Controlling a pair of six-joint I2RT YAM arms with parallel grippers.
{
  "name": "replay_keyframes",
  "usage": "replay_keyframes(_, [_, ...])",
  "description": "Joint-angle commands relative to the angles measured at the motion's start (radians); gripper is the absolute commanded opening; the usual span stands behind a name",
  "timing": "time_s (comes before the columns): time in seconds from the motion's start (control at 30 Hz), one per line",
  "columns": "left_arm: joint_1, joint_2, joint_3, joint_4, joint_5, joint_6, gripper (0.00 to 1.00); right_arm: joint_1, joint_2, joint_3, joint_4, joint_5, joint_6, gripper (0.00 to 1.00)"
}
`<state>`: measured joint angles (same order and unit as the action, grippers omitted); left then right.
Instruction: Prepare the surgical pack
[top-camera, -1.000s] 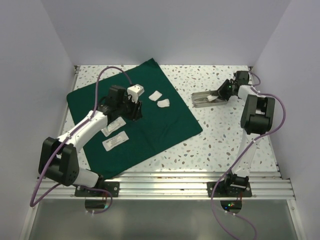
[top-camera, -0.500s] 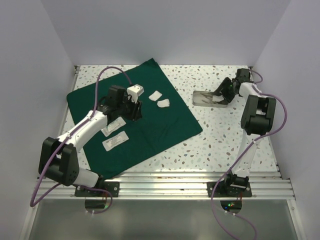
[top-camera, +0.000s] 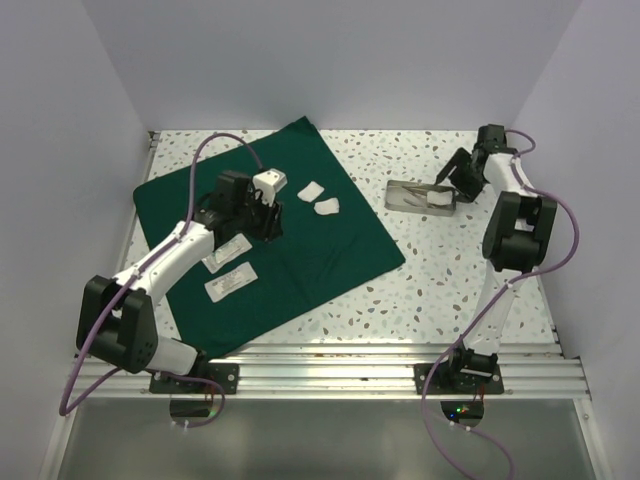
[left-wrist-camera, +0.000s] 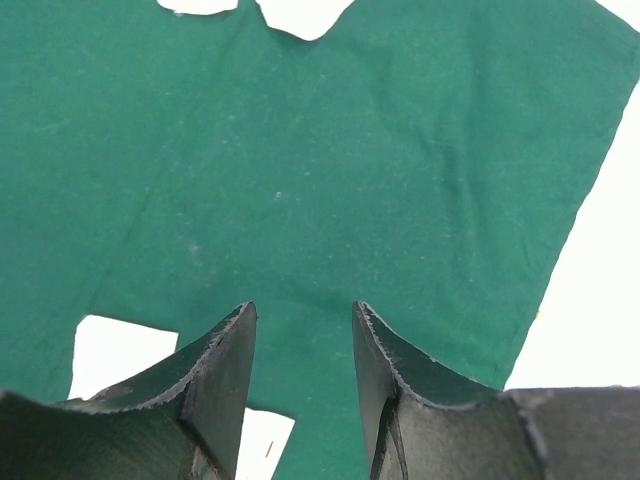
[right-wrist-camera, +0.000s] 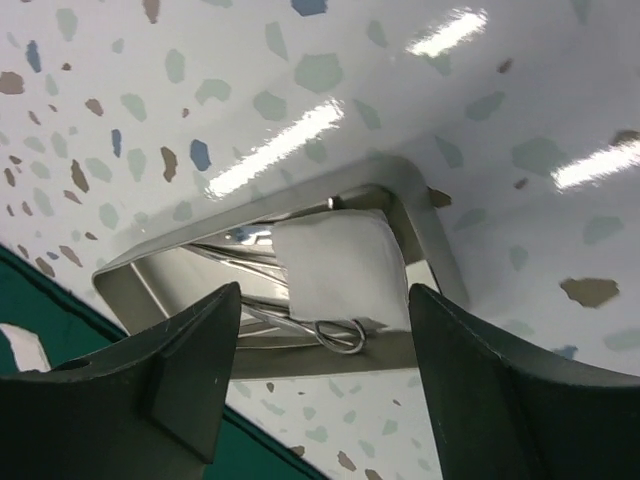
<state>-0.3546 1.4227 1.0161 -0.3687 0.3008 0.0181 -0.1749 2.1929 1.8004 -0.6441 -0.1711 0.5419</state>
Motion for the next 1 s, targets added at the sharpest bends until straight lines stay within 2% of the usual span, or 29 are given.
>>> replay_keyframes(0.0, [0.008,-0.038,0.001,-0.002,-0.06,-0.01,0.47,0.0,-0.11,0.043,-0.146,0.151,-0.019,0.72])
replay_keyframes(0.13, [0.008,-0.034,0.009,-0.004,-0.13,-0.052,0.48,0.008,-0.153,0.083,-0.29,0.304,0.039,0.73])
replay_keyframes(0.17, [0.008,-0.033,0.016,-0.006,-0.147,-0.058,0.49,0.021,-0.166,0.102,-0.371,0.326,0.055,0.73])
replay_keyframes(0.23, [0.006,-0.018,0.029,-0.006,-0.164,-0.082,0.49,0.044,-0.191,0.099,-0.416,0.338,0.091,0.73])
replay_keyframes(0.33, [-0.007,0.019,0.079,-0.021,-0.192,-0.102,0.49,0.145,-0.284,0.021,-0.422,0.282,0.11,0.72])
replay_keyframes(0.37, [-0.018,0.028,0.088,-0.029,-0.228,-0.106,0.49,0.226,-0.341,-0.033,-0.402,0.263,0.11,0.72])
replay_keyframes(0.47, [-0.09,0.074,0.117,-0.03,-0.296,-0.109,0.49,0.38,-0.416,-0.143,-0.361,0.181,0.101,0.71])
replay_keyframes(0.57, [-0.154,0.14,0.168,-0.039,-0.383,-0.095,0.5,0.48,-0.499,-0.246,-0.35,0.133,0.076,0.71])
replay_keyframes(0.77, [-0.179,0.281,0.285,-0.021,-0.387,0.023,0.5,0.505,-0.719,-0.507,-0.203,0.012,0.098,0.71])
replay_keyframes(0.83, [-0.182,0.321,0.355,-0.041,-0.394,0.051,0.5,0.505,-0.751,-0.536,-0.197,-0.013,0.089,0.71])
replay_keyframes(0.97, [-0.144,0.444,0.479,-0.077,-0.306,-0.047,0.5,0.505,-0.775,-0.555,-0.241,-0.033,0.05,0.71])
